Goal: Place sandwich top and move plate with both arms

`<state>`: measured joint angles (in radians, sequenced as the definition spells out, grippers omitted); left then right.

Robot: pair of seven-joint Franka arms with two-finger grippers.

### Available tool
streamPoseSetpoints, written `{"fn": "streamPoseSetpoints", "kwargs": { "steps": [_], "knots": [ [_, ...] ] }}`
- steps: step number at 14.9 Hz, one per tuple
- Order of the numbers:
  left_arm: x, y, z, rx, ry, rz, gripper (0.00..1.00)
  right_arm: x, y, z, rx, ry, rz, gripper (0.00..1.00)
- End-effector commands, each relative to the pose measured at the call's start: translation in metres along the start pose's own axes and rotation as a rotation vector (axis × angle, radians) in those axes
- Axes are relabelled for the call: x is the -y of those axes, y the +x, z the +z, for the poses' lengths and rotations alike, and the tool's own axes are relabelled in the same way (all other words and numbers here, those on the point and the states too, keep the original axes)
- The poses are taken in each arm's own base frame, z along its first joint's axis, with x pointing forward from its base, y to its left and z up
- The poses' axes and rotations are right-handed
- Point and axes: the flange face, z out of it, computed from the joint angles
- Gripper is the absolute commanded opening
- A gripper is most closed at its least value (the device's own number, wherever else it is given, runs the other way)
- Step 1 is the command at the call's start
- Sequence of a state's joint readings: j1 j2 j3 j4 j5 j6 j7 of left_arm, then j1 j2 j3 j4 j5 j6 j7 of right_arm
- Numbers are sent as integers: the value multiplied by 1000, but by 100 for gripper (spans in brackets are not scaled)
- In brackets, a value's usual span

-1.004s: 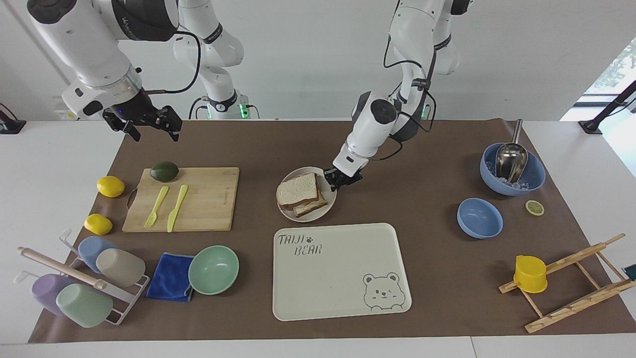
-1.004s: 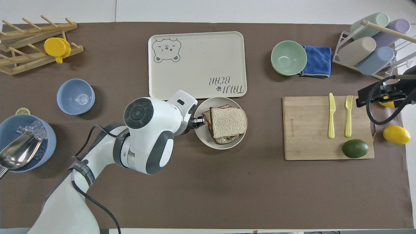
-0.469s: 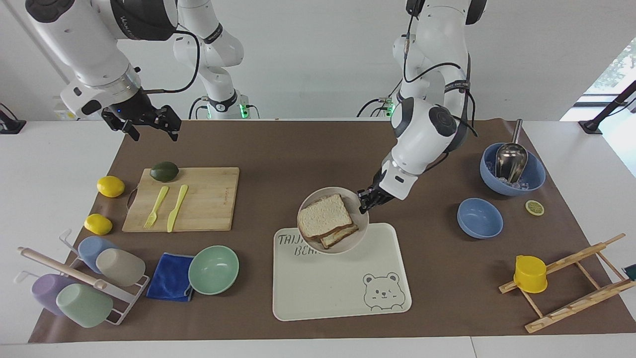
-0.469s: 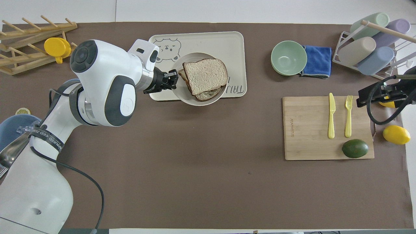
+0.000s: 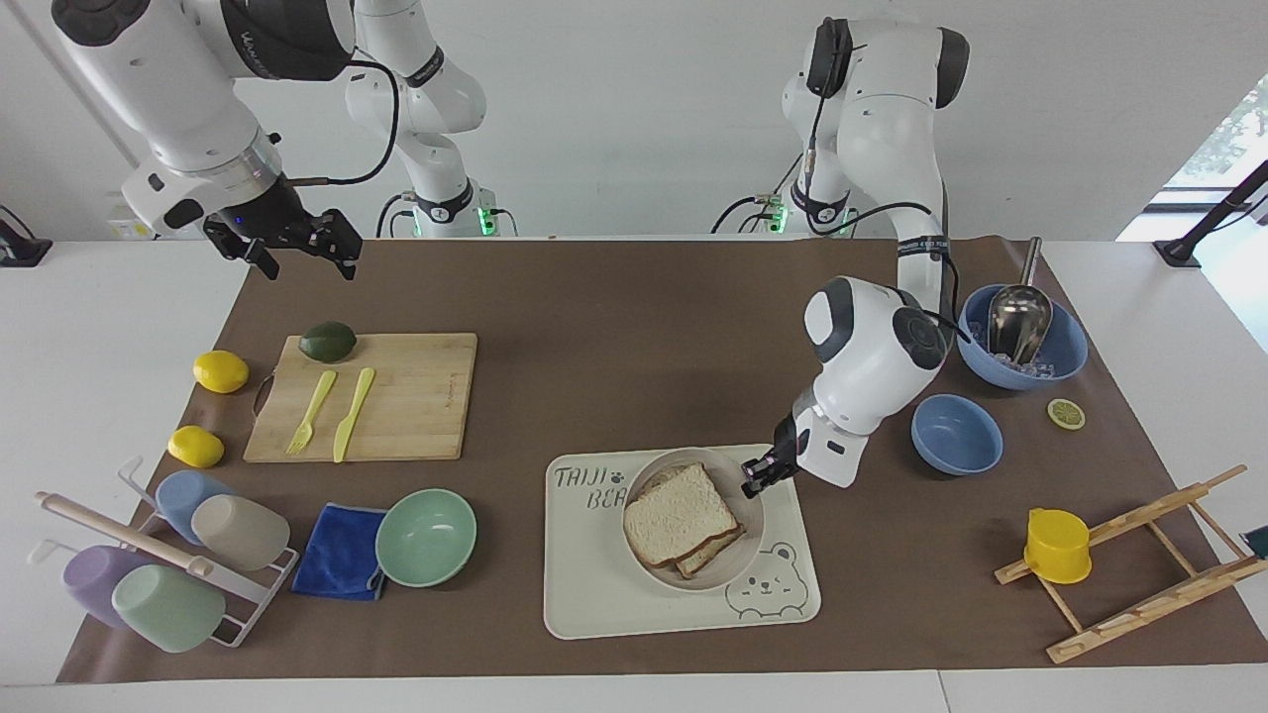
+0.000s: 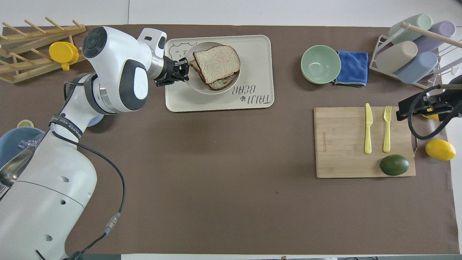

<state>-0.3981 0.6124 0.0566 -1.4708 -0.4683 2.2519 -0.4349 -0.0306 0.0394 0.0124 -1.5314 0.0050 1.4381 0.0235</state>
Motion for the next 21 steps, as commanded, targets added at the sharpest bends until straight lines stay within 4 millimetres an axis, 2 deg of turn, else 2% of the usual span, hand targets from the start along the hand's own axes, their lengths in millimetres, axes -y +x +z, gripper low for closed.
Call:
{"fn": "streamPoseSetpoints", "kwargs": {
  "steps": [1,4,9,10,11,12,13,14,18,21],
  "knots": [
    [-11,-1,3,-27,-30,36,0,-4,-21,-13,19,-5,-9,100],
    [-9,-14,22,-67,-30,55,0,-2,-29,-16,34,-7,-11,100],
    [-2,-22,30,-48,-9,115,0,-4,-33,-12,36,-7,-5,100],
    [1,-25,31,-40,-2,144,23,-4,-31,-8,30,-7,-4,100],
    [5,-27,32,-34,4,166,29,-4,-29,-9,8,-7,-1,100],
    [7,-27,32,-27,7,181,45,-4,-25,-9,-16,-6,-1,100],
    [9,-25,30,-26,8,183,77,-3,-19,-7,-36,-6,-3,100],
    [10,-25,30,-19,11,183,98,-2,-18,-5,-32,-6,-4,100],
    [18,-17,22,-10,60,213,100,5,-18,0,-24,-14,-16,100],
    [25,-7,-9,-27,72,214,100,-1,-17,0,-24,-11,-5,100]
  ]
}}
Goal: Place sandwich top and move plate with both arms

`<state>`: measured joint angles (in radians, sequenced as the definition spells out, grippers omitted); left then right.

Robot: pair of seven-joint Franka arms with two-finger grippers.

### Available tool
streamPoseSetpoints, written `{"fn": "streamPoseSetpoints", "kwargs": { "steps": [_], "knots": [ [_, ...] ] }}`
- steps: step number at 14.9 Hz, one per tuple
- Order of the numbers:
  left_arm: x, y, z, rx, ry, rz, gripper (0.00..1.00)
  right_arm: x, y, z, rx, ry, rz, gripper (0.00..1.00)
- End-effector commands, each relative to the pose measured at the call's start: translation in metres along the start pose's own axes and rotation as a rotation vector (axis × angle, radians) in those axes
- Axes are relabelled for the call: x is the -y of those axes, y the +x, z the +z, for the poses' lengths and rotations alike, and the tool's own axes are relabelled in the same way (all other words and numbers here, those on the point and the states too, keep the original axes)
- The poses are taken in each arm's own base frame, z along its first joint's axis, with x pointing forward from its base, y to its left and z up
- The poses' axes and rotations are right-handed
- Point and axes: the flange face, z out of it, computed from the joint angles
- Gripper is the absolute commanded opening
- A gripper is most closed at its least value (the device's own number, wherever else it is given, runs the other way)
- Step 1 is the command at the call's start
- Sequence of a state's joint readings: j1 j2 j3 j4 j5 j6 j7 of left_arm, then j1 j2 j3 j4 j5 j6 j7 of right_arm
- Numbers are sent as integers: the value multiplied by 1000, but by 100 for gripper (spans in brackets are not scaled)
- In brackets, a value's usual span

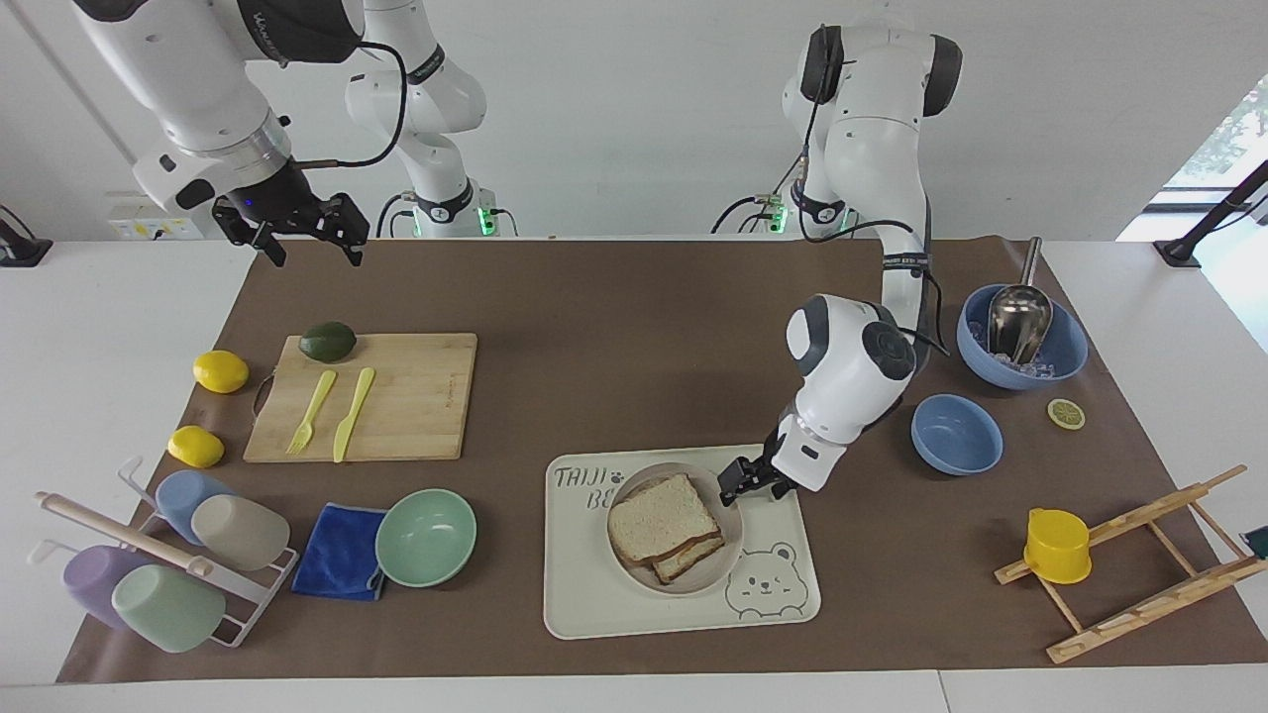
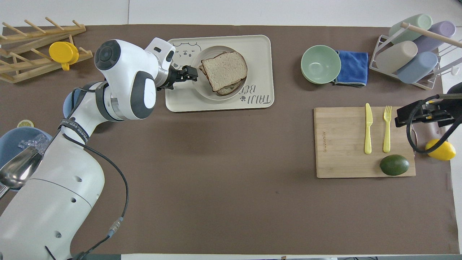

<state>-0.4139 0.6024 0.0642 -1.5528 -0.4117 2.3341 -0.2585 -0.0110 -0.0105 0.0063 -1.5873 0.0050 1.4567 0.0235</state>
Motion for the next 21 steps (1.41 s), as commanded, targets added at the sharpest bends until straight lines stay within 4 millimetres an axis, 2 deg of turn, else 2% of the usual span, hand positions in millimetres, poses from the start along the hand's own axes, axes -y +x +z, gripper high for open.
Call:
{"fn": "streamPoseSetpoints", "kwargs": {
  "steps": [1,2,4,6,8,12,14,16,18,20,21],
  "knots": [
    [22,7,-49,-1,16,-3,100,-8,-4,1,-10,-9,8,100],
    [27,10,-69,-3,15,-12,100,-8,-4,1,-2,-9,8,100],
    [52,18,-114,-2,32,-47,100,-8,-4,3,-2,-9,8,100],
    [66,16,-152,9,95,-29,100,-9,-3,2,-13,-9,10,100],
    [71,4,-189,37,168,6,100,-10,-3,2,-10,-9,10,100],
    [95,-12,-258,48,255,11,100,-9,-2,1,-19,-10,7,100],
    [108,-24,-296,52,265,-10,100,-9,-2,2,-18,-10,7,100],
    [112,-42,-332,50,298,-3,100,-10,-3,5,-7,-9,8,100],
    [122,-55,-360,58,306,-9,100,-9,-2,4,-11,-7,8,100],
    [123,-69,-374,101,307,41,100,-10,-2,-1,-5,-9,8,100],
    [126,-72,-373,135,310,78,100,-11,-4,-4,-2,-7,11,100]
  ]
}}
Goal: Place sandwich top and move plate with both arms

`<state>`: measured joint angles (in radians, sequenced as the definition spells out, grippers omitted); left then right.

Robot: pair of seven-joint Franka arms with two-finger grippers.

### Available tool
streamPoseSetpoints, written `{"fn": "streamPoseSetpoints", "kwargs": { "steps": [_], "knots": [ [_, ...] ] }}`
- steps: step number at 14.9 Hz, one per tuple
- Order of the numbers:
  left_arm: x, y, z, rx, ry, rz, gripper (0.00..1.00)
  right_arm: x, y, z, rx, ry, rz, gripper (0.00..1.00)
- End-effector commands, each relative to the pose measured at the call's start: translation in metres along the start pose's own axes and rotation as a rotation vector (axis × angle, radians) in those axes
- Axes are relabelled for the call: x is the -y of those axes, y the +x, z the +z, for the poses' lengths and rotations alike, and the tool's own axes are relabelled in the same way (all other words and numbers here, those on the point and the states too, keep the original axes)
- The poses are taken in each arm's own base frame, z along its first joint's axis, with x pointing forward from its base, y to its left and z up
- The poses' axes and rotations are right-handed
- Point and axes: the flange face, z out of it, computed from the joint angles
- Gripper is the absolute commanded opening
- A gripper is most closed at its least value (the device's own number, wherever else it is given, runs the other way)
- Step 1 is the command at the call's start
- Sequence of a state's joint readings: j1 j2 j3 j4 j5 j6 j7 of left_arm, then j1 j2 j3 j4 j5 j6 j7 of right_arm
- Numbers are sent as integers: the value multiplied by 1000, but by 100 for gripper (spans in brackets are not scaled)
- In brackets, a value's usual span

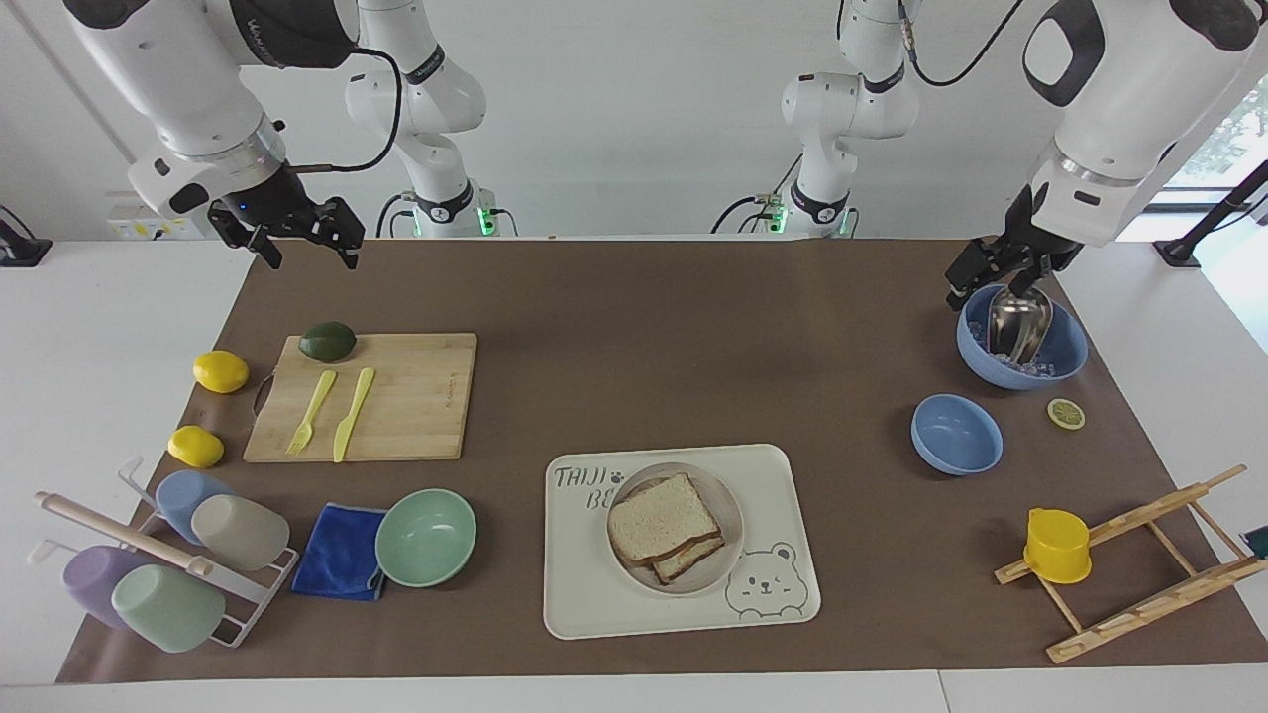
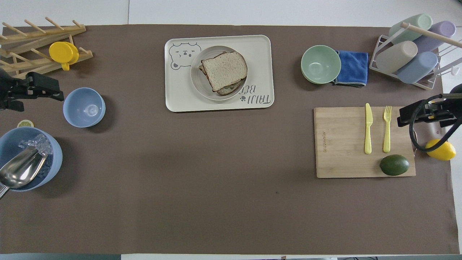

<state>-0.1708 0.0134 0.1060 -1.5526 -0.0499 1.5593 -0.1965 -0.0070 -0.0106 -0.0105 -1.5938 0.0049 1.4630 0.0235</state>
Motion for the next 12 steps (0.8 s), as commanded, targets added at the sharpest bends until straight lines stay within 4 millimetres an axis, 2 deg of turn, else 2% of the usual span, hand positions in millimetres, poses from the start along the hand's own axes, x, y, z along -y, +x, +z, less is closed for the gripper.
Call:
{"fn": "streamPoseSetpoints", "kwargs": {
  "steps": [1,7,12],
  "knots": [
    [8,-14,6,58,25,103,100,-6,-4,-7,-2,-6,0,100],
    [7,-6,27,25,19,118,100,-15,-4,-14,-25,11,20,100],
    [2,-4,18,30,19,124,100,-18,-7,-12,-19,11,28,100]
  ]
}}
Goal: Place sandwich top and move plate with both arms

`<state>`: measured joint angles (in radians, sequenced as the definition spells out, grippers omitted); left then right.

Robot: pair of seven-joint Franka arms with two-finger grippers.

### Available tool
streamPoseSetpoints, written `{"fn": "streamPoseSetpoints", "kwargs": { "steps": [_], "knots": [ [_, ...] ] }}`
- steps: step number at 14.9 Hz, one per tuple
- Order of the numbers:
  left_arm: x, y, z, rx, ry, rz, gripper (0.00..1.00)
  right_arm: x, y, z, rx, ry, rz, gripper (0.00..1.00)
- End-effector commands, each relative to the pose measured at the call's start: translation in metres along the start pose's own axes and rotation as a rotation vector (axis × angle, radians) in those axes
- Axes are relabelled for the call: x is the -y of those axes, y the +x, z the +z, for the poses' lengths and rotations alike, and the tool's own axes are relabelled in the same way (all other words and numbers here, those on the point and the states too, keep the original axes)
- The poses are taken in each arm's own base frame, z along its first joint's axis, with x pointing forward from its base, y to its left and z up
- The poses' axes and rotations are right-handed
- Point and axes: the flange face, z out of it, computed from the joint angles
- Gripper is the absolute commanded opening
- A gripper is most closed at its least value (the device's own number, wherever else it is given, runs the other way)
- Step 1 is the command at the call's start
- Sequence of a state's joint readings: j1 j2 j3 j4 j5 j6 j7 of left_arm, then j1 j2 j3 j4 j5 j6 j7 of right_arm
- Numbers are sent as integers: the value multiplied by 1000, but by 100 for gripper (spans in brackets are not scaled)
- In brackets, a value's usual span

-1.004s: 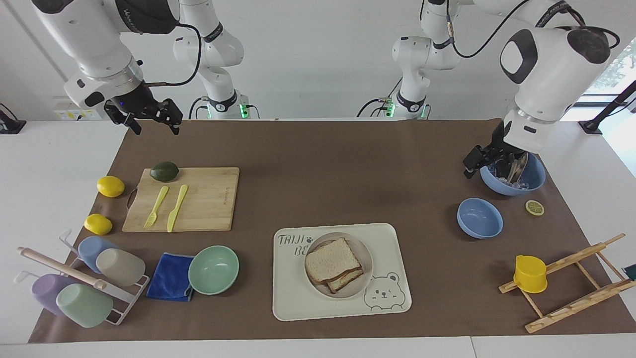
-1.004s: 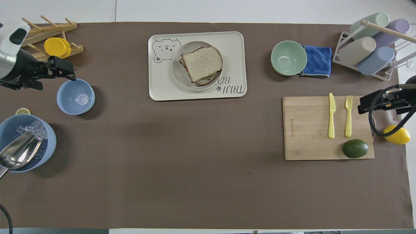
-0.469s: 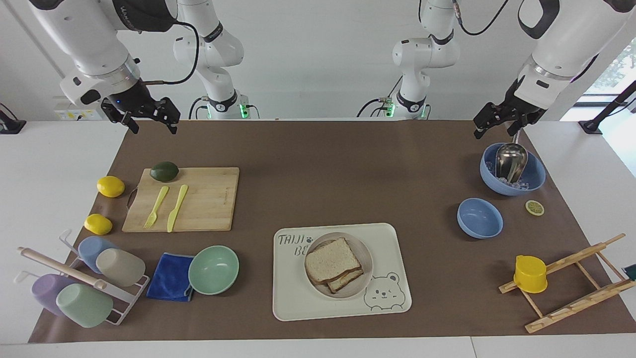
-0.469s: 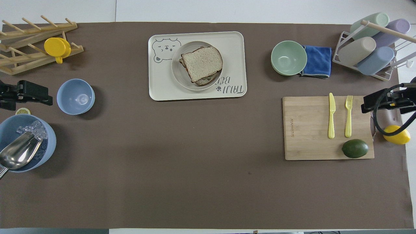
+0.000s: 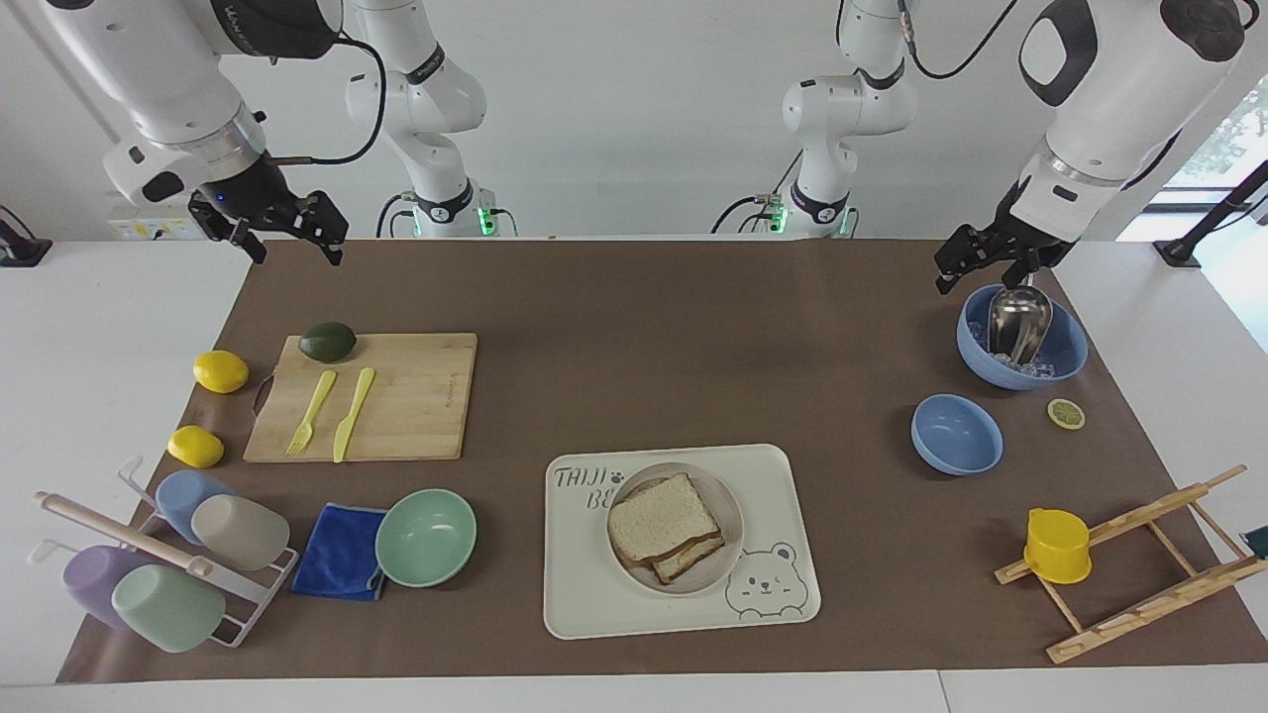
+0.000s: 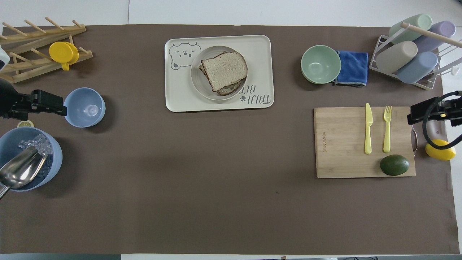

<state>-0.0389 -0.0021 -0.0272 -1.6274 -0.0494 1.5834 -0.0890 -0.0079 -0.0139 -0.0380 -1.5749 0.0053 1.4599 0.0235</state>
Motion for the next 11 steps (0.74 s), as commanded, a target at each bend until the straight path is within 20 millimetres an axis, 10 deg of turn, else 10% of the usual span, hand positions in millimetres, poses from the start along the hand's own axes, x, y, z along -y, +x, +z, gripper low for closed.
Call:
{"fn": "streamPoseSetpoints", "kwargs": {
  "steps": [1,11],
  "knots": [
    [1,1,-8,6,17,18,100,-2,-6,-2,2,6,-1,100],
    [1,0,-9,3,17,18,100,-3,-7,-2,6,7,-3,100]
  ]
}}
